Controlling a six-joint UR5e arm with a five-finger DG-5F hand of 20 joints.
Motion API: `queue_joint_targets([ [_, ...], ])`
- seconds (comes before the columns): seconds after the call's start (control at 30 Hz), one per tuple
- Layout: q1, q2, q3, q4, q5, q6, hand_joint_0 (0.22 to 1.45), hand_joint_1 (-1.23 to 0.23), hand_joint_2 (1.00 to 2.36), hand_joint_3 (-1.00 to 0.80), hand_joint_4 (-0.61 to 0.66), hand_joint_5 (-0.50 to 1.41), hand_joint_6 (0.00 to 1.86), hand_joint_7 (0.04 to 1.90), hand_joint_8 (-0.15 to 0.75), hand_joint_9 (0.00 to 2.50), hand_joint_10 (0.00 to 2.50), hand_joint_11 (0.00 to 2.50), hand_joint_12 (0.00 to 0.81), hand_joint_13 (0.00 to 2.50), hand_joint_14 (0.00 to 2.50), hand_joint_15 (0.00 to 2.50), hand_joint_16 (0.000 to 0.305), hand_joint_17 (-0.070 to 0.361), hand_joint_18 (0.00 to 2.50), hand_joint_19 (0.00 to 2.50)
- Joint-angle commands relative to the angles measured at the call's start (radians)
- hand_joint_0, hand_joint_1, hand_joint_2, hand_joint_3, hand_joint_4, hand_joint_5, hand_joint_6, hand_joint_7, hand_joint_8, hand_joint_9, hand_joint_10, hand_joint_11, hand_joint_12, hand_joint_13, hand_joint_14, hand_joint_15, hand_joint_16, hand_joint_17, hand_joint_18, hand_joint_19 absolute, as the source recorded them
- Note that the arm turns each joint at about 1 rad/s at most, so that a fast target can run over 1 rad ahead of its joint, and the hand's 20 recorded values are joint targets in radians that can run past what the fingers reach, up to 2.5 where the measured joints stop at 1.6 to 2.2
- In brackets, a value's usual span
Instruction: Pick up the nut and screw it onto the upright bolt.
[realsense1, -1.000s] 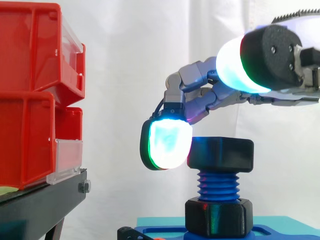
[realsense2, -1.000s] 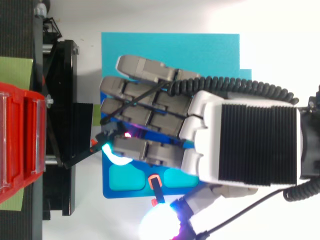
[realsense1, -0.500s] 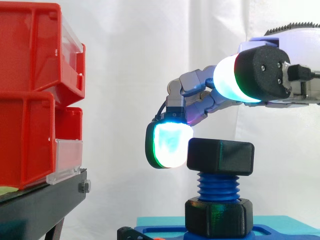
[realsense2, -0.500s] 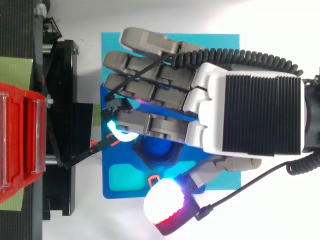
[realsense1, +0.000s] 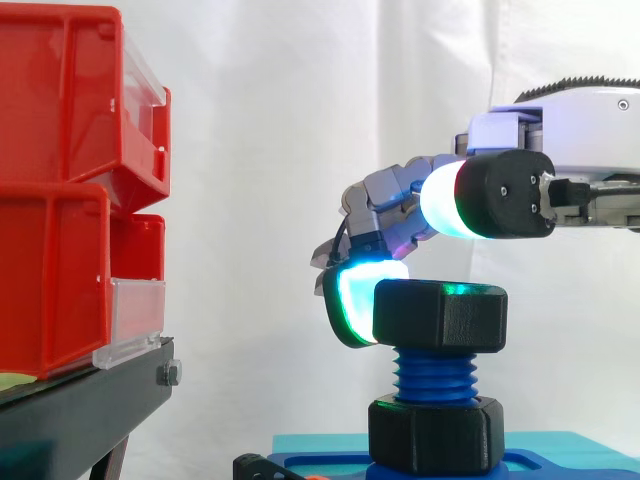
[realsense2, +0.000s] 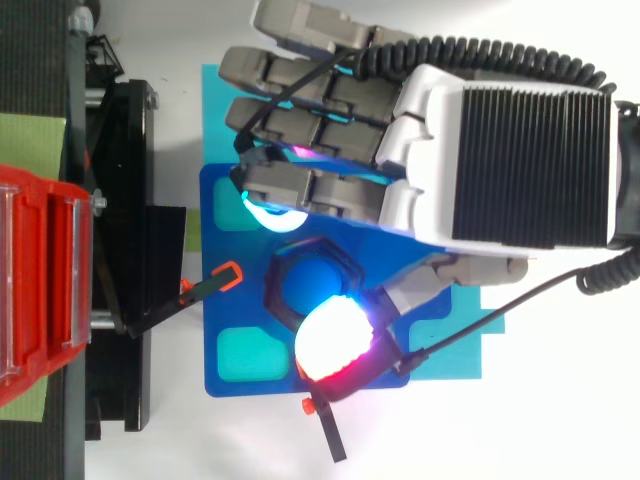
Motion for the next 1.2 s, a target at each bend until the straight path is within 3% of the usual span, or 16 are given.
queue_joint_targets([
  [0.0,-0.012,-0.001,0.0,-0.003,-0.018,-0.013,0.5,-0.12,1.0,-0.5,0.23,-0.04,0.55,1.41,0.292,0.63,0.0,0.0,0.284,0.38,0.0,0.0,0.027,0.06,0.0,0.0],
  [0.17,-0.018,0.001,0.0,-0.003,-0.039,-0.012,0.51,-0.11,1.0,-0.5,0.2,0.0,0.58,1.36,0.283,0.7,0.0,0.0,0.271,0.41,0.0,0.0,0.025,0.055,0.0,0.0],
  [0.37,-0.038,0.001,0.011,-0.005,-0.1,-0.01,0.52,-0.1,1.0,-0.5,0.15,0.02,0.58,1.36,0.273,0.83,0.0,0.0,0.254,0.48,0.0,0.0,0.021,0.048,0.06,0.0],
  [0.47,-0.044,0.012,0.012,-0.005,-0.111,-0.008,0.52,-0.09,1.0,-0.5,0.17,0.02,0.5,1.46,0.275,0.83,0.0,0.0,0.254,0.48,0.0,0.0,0.021,0.047,0.06,0.0],
  [0.67,-0.052,0.018,0.064,-0.043,-0.136,-0.008,0.51,-0.07,1.0,-0.5,0.26,-0.06,0.5,1.13,0.279,0.8,0.0,0.0,0.265,0.47,0.0,0.0,0.022,0.051,0.05,0.0],
  [0.7,-0.052,0.018,0.064,-0.043,-0.136,-0.008,0.51,-0.07,1.0,-0.5,0.29,-0.08,0.5,0.96,0.27,0.74,0.0,0.0,0.271,0.46,0.0,0.0,0.024,0.054,0.03,0.0],
  [0.8,-0.05,0.016,0.072,-0.056,-0.14,-0.008,0.5,-0.05,1.0,-0.5,0.25,-0.11,0.5,0.78,0.25,0.7,0.0,0.0,0.273,0.43,0.0,0.0,0.026,0.057,0.03,0.0],
  [1.17,-0.021,0.015,0.071,-0.043,-0.133,0.004,0.5,-0.03,1.0,-0.5,0.24,-0.11,0.5,0.69,0.215,0.63,0.0,0.0,0.27,0.35,0.0,0.0,0.027,0.062,0.0,0.0],
])
